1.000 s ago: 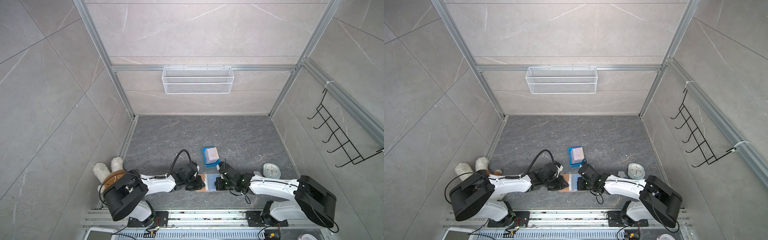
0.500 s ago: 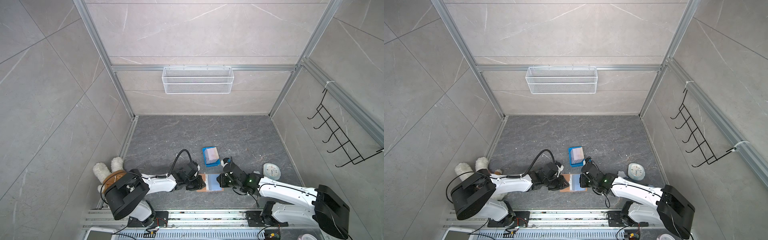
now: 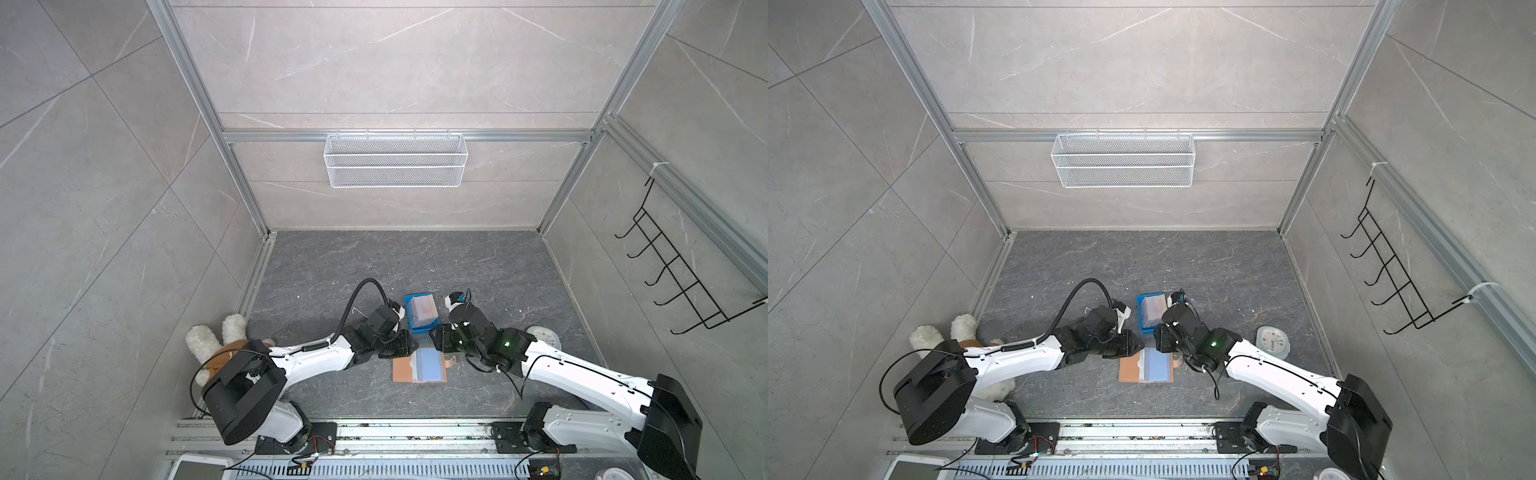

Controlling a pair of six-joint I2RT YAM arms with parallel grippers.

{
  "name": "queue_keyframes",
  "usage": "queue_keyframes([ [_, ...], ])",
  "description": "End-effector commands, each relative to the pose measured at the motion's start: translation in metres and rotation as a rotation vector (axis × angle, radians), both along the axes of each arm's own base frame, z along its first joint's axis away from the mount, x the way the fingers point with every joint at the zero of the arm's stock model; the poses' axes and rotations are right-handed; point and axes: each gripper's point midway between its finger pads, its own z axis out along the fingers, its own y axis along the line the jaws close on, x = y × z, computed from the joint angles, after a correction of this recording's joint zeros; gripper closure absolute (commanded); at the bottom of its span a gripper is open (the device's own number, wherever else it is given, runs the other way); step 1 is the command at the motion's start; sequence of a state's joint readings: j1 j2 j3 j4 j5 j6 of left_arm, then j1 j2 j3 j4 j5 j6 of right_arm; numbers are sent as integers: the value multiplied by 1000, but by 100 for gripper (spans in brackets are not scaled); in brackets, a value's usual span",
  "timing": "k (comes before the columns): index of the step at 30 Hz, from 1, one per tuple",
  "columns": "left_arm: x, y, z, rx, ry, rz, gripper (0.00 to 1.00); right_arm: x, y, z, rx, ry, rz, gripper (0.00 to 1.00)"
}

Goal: Insert credit cards into a card holder
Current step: Pick up the credit card from the storage box.

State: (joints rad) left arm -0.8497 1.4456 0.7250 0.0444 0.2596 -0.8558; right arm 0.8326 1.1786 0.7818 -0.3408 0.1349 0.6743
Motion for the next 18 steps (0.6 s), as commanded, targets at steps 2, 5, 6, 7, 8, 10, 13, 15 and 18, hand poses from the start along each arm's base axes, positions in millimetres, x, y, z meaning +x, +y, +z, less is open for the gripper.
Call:
queue_keyframes([
  [2, 34, 9, 27, -21, -109, 29, 75, 16, -4, 5, -44, -17, 23, 44],
  [5, 53, 14, 34, -19, -145, 47, 75, 31, -2, 11, -40, -37, 26, 44],
  [6, 59, 15, 35, -16, -153, 52, 75, 35, -2, 11, -43, -41, 26, 43],
  [7, 65, 17, 36, -16, -162, 57, 75, 40, -1, 12, -39, -50, 27, 42],
  [8, 71, 18, 38, -14, -171, 61, 75, 44, -1, 14, -35, -56, 29, 41],
  [10, 81, 20, 39, -22, -184, 74, 75, 54, 1, 18, -25, -71, 29, 38],
  [13, 94, 23, 45, -35, -193, 80, 75, 64, 4, 27, -9, -82, 34, 33],
  [15, 102, 24, 47, -17, -206, 72, 75, 69, 4, 32, 5, -89, 30, 31],
  [18, 113, 22, 48, -29, -219, 71, 75, 77, 7, 36, 28, -104, 29, 25],
])
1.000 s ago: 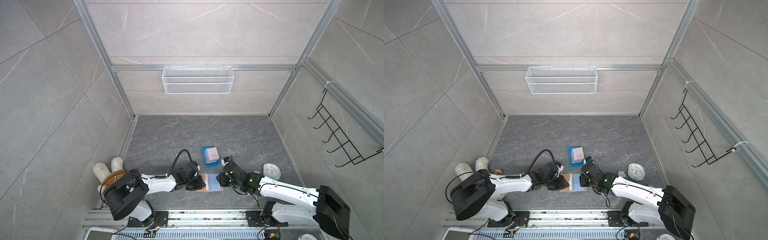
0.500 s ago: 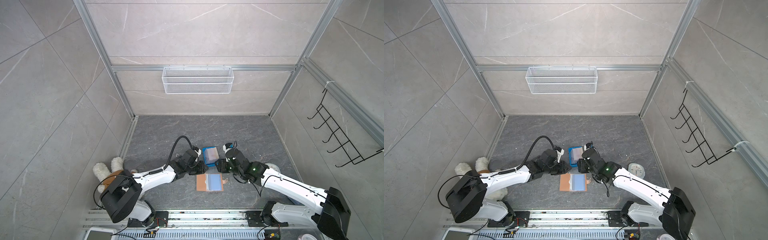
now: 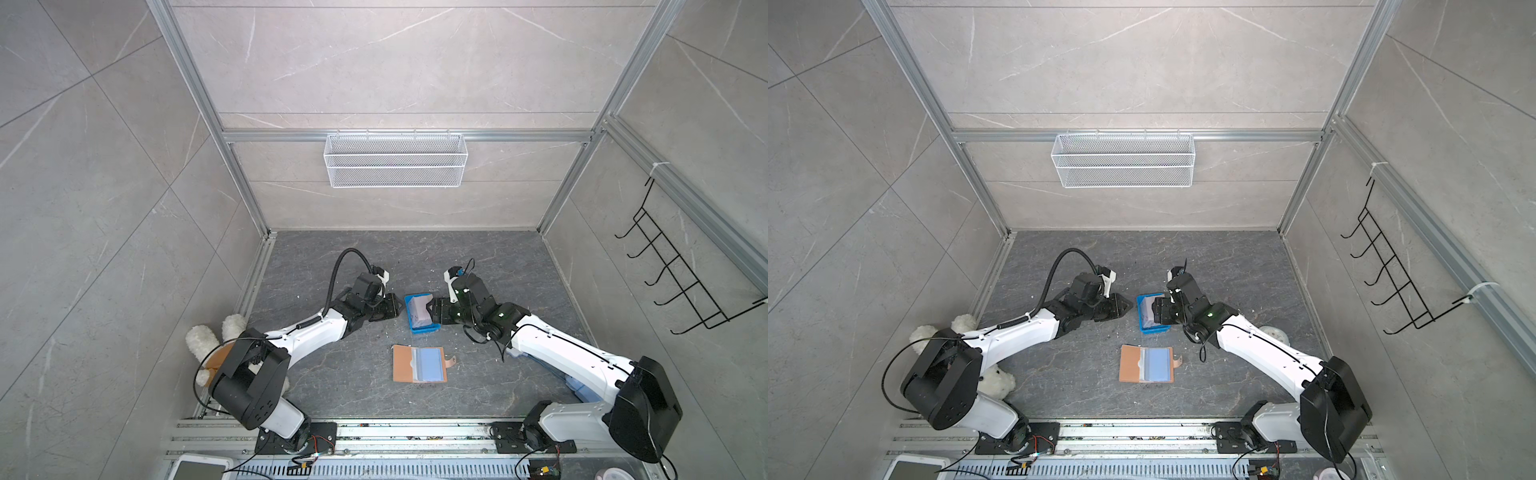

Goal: Insert credit cards into a card holder
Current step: Pick up the credit card from the storage box.

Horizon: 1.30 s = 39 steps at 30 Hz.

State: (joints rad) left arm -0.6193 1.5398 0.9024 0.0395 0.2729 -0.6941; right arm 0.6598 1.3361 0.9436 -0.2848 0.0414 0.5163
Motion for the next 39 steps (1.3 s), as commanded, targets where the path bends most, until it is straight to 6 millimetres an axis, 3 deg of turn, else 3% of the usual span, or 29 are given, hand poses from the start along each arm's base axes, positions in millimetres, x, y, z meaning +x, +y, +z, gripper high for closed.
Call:
queue_keyframes([
  [1, 13, -8, 11, -17, -58, -46, 75, 14, 9, 13, 40, -49, 23, 24],
  [11, 28, -13, -20, 26, 86, -16, 70, 42, 4, -9, 77, 4, -24, 22],
  [22, 30, 7, -43, 130, 168, 18, 60, 44, 6, -42, 81, 100, -33, 21],
  [39, 21, -25, -58, 41, 255, -64, 59, 38, 1, -60, 69, 143, -51, 21],
])
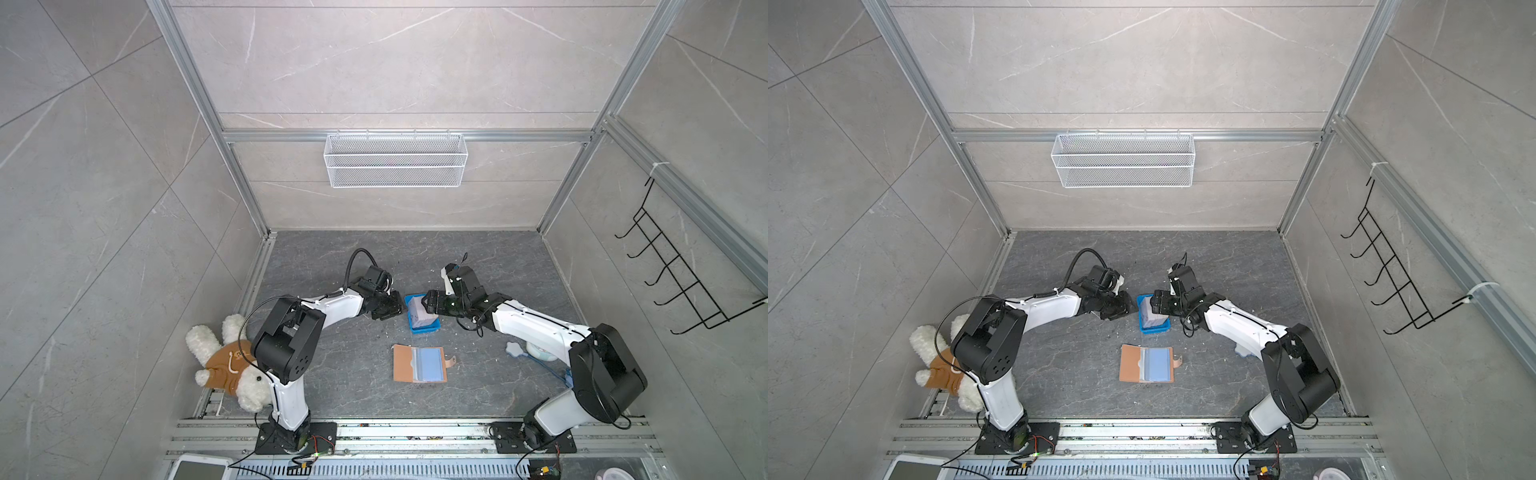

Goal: Insert credit cards into a card holder
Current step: Pick up the credit card from the storage box.

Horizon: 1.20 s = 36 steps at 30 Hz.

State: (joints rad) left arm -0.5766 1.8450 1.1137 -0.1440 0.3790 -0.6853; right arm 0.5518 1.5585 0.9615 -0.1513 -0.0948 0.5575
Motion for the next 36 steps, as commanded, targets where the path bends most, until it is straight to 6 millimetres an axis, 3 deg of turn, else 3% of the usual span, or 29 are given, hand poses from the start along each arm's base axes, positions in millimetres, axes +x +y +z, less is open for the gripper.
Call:
queue_keyframes([
  [1, 3, -17, 11, -61, -3, -23, 59, -1, -1, -6, 8, 14, -12, 21],
  [13, -7, -26, 0, -39, 53, 9, 72, -10, -9, -7, 0, 12, -26, 21],
  [25, -15, -21, -4, 42, 66, 48, 88, -15, -14, -9, -8, 16, -33, 22],
  [36, -27, -18, 2, 67, 53, 54, 89, -20, -18, -16, -21, 26, -32, 22],
])
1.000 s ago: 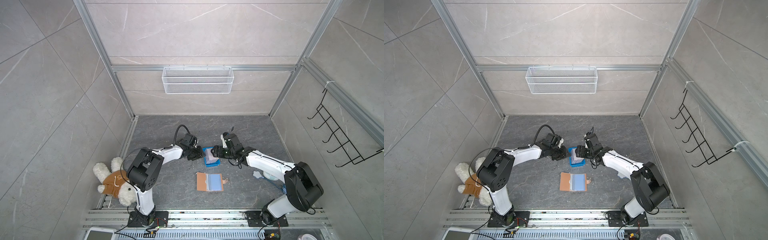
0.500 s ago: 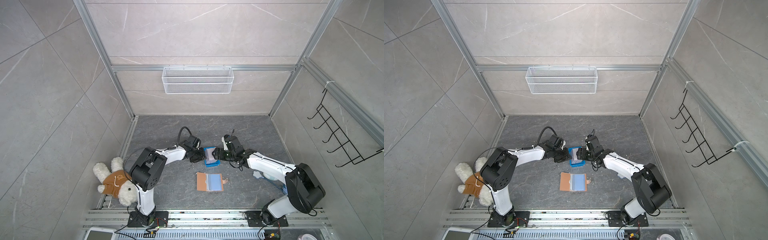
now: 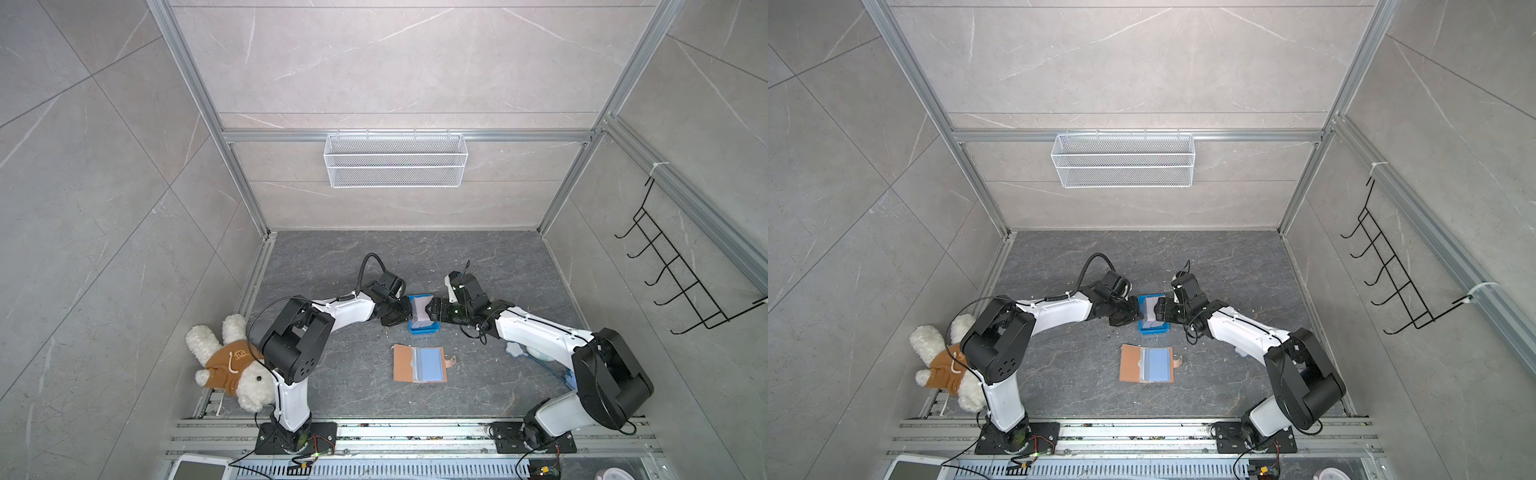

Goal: Insert credit cards into a card holder
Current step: Pick up the credit card from the storage box.

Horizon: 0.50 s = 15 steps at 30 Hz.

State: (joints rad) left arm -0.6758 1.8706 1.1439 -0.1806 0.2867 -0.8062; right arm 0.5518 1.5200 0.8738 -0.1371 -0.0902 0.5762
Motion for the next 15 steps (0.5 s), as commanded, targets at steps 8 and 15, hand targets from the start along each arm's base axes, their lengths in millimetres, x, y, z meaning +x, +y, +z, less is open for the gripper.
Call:
queue_keyframes([
  [8, -21, 10, 12, 21, 6, 8, 89, -4, -6, -2, -8, 0, -16, 22],
  [15, -33, 11, 9, 30, 12, 6, 89, -5, -5, -3, -4, 3, -13, 22],
])
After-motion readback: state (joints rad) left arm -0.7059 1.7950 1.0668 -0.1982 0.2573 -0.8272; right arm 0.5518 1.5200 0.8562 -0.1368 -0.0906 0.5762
